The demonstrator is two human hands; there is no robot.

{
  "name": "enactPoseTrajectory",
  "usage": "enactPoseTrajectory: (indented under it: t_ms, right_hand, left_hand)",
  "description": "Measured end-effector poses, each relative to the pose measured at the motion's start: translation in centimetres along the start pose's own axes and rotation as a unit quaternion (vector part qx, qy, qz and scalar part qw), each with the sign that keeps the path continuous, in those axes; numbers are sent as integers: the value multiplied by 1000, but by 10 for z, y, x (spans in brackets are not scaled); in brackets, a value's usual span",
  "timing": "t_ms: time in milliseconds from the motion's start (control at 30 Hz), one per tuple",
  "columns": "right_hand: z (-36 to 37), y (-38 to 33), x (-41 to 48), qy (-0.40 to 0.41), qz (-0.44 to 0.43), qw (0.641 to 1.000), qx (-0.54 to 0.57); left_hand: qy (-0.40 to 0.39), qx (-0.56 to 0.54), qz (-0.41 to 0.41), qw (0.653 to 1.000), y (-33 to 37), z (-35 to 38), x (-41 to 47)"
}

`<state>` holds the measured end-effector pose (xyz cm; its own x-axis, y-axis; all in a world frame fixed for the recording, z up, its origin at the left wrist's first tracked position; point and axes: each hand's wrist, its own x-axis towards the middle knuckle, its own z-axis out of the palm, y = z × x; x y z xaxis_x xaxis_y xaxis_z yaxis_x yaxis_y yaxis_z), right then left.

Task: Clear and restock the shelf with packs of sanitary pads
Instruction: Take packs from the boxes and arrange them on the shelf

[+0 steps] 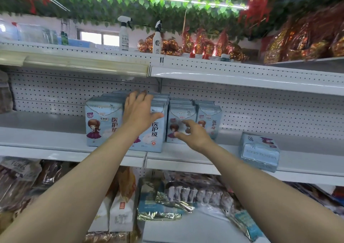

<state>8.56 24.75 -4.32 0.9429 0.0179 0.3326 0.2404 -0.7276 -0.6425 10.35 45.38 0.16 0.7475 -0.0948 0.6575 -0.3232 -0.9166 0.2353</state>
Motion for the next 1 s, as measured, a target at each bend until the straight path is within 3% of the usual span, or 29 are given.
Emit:
enactPoseTrajectory:
  t_ms: [300, 467, 633, 800, 1000]
  right_hand:
    - [-134, 68, -37, 99, 69, 992, -24]
    - [-192, 131, -58, 138, 146, 979, -27]
    - [-211, 180, -68, 93, 223, 970, -15]
    - [-211, 203, -66, 33, 220, 965, 137]
    - [-234, 218, -50, -73, 144, 986, 28]
  left_hand:
    - [-52, -133, 80, 987, 143, 48, -15]
    - [-231, -209, 7, 950, 209, 99, -19]
    - [-397, -262, -82, 876, 256, 131, -25]
    - [-395, -342, -122, 844, 267, 154, -30]
    - [-379, -423, -116, 815, 263, 154, -38]
